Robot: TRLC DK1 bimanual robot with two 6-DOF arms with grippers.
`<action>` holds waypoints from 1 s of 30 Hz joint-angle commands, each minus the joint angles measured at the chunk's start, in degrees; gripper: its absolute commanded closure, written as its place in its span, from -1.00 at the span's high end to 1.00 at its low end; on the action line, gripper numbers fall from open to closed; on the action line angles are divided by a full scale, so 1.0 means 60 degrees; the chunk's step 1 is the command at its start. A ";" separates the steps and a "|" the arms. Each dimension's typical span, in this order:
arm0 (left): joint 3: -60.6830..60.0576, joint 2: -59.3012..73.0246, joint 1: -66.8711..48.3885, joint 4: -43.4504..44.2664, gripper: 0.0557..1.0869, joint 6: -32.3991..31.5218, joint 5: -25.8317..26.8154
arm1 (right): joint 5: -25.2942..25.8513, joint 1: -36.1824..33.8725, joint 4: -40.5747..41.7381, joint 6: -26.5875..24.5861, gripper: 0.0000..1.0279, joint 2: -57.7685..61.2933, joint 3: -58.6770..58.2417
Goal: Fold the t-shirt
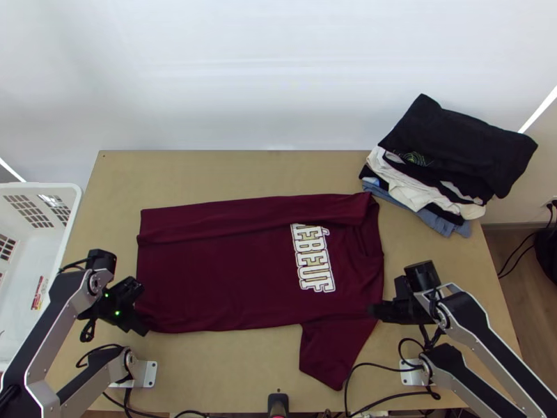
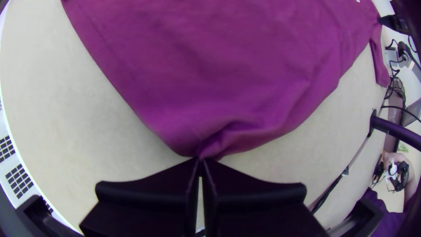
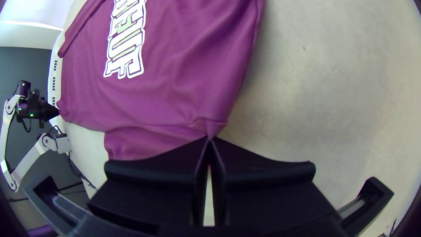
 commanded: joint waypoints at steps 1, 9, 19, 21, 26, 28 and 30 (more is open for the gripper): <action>0.0545 -0.0076 0.0085 -0.0081 -0.92 0.0007 0.0334 | 0.0037 0.0063 -0.0114 0.0158 -0.94 -0.0061 0.0633; 0.1145 0.0319 0.0187 0.0110 -0.92 -0.0198 0.0554 | 0.0052 -0.0054 -0.0070 0.0173 -0.94 0.0261 0.1453; 0.1497 0.0729 0.1081 0.0388 -0.92 0.0154 0.0715 | 0.0052 -0.1065 0.0032 -0.0428 -0.94 0.0612 0.1541; 0.1673 0.0759 0.1125 0.0403 -0.92 0.0095 0.0847 | 0.0052 -0.1065 0.0105 -0.0399 -0.94 0.0686 0.1702; 0.2259 0.0876 0.0993 0.0417 -0.92 -0.0286 0.1243 | 0.0052 -0.1065 0.0486 -0.0340 -0.94 0.1154 0.2244; 0.2552 0.1066 0.0964 0.0417 -0.92 -0.0462 0.1287 | 0.0052 -0.1138 0.0633 -0.0325 -0.94 0.1477 0.2537; 0.2874 0.1286 0.0949 0.0432 -0.92 -0.0652 0.1433 | 0.0052 -0.1241 0.0765 -0.0340 -0.94 0.1770 0.2786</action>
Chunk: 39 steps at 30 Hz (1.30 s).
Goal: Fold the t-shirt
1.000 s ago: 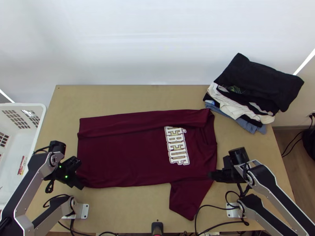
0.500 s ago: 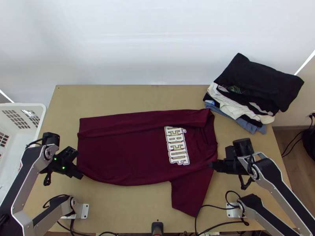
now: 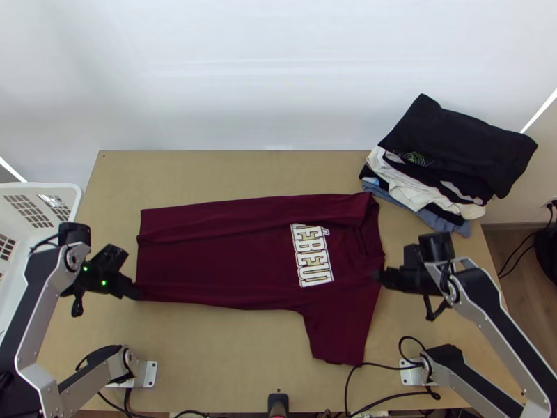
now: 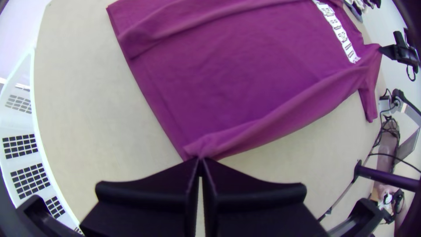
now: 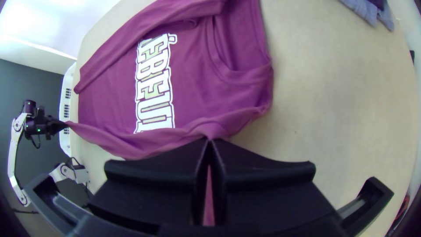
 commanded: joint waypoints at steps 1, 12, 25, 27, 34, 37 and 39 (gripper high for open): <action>0.0624 0.0445 -0.0049 0.0028 -0.92 -0.0339 0.0249 | 0.0056 -0.0181 0.0325 -0.0081 -0.94 0.0528 0.0543; 0.2000 0.1866 -0.0079 0.0789 -0.92 -0.1247 0.0396 | 0.0114 -0.0371 0.1819 0.0285 -0.94 0.2462 0.1700; 0.3202 0.3389 -0.0269 0.1580 -0.92 -0.2199 0.0498 | 0.0451 -0.0225 0.3210 0.1061 -0.94 0.4703 0.3780; 0.3377 0.3580 -0.0269 0.1727 -0.92 -0.2375 0.0484 | 0.0510 -0.0195 0.3371 0.1091 -0.94 0.4937 0.3971; 0.3934 0.4356 -0.0269 0.2181 -0.92 -0.2932 0.0498 | 0.0803 -0.0166 0.4045 0.1354 -0.94 0.5977 0.4659; 0.4110 0.4693 -0.0225 0.2371 -0.92 -0.3049 0.0498 | 0.0935 -0.0181 0.4206 0.1457 -0.94 0.6446 0.5040; 0.4300 0.4927 -0.0196 0.2474 -0.92 -0.3210 0.0484 | 0.1110 -0.0166 0.4324 0.1457 -0.94 0.6710 0.5289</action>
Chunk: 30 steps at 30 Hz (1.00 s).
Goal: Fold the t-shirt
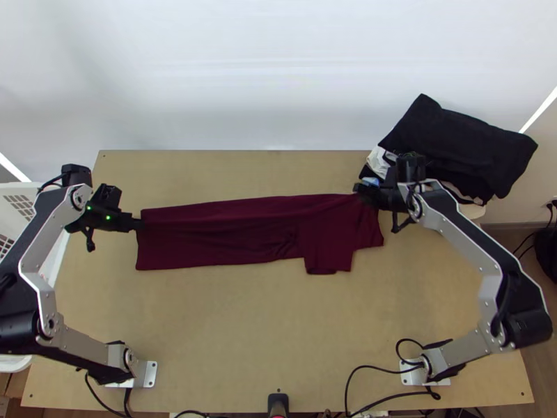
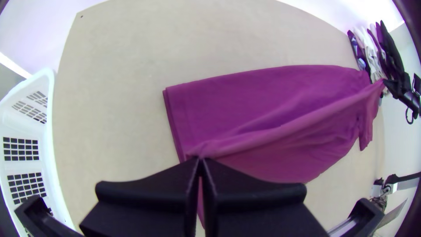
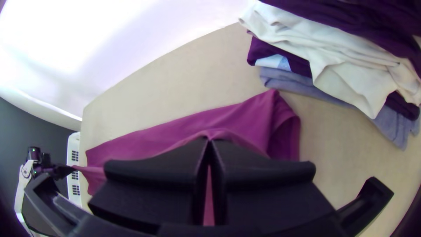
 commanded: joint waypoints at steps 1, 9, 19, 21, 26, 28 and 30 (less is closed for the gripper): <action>0.0428 0.0506 0.0059 0.0179 -0.92 -0.0387 0.0076 | 0.0269 0.0071 0.0317 0.0222 -0.94 0.0558 0.0587; 0.0853 0.1165 0.0059 0.0707 -0.92 -0.0841 0.0076 | 0.0855 0.0364 0.0712 0.0207 -0.94 0.1290 0.1217; 0.1161 0.1385 0.0308 0.1366 -0.32 -0.1749 0.0164 | 0.1485 0.0554 0.1870 -0.0042 -0.82 0.1334 0.1114; 0.1161 0.1194 0.0338 0.1527 0.40 -0.1852 0.0237 | 0.1602 0.0569 0.2265 -0.0379 -0.27 0.1202 0.1012; 0.1073 0.0945 0.0440 0.1659 0.90 -0.2013 0.0706 | 0.1646 0.0686 0.2631 -0.0525 0.93 0.0660 0.0777; 0.1029 0.0901 0.0513 0.1703 0.90 -0.2204 0.0764 | 0.1675 0.0788 0.2778 -0.0496 0.93 0.0148 0.0543; 0.0897 0.0740 0.0704 0.1878 0.90 -0.2482 0.0969 | 0.1719 0.0862 0.3364 -0.0452 0.93 -0.0541 0.0191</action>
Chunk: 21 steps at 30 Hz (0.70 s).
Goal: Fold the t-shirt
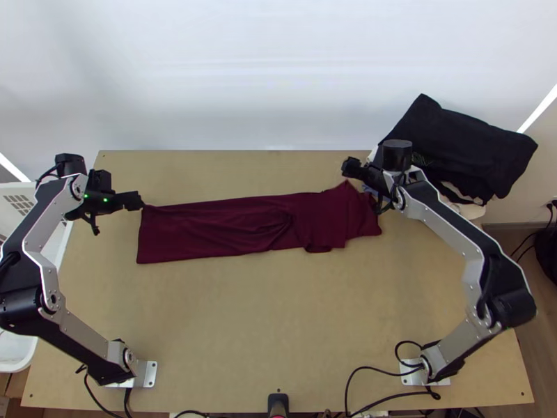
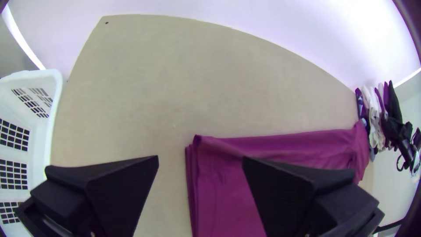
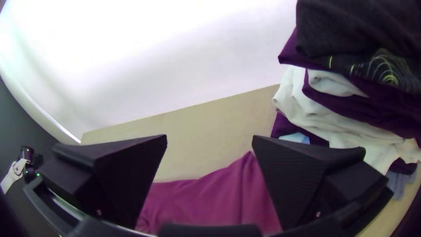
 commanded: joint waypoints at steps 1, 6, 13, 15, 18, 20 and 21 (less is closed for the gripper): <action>-0.0087 -0.0473 0.0369 0.0155 0.90 -0.0508 0.0530 | 0.0138 0.0181 0.0958 0.0015 0.93 -0.1494 -0.0681; -0.0731 -0.0605 0.0985 0.0082 0.90 -0.0317 0.1848 | 0.0329 0.0269 0.0841 0.0337 0.93 -0.3164 -0.1061; -0.1801 -0.0693 0.1614 -0.0138 0.90 0.0283 0.3181 | 0.0373 0.0254 0.0255 0.0703 0.93 -0.4497 -0.1765; -0.2152 -0.0678 0.1614 -0.0079 0.90 0.0488 0.3181 | 0.0373 0.0239 0.0225 0.0835 0.93 -0.4658 -0.1940; -0.2518 -0.0664 0.1600 0.0141 0.90 0.0561 0.3181 | 0.0387 0.0181 0.0108 0.1084 0.93 -0.4819 -0.2072; -0.2636 -0.0590 0.1585 0.0229 0.90 0.0635 0.3181 | 0.0387 0.0137 0.0020 0.1274 0.93 -0.4878 -0.2043; -0.2665 -0.0532 0.1571 0.0243 0.90 0.0649 0.3181 | 0.0387 0.0137 -0.0024 0.1318 0.93 -0.4892 -0.2028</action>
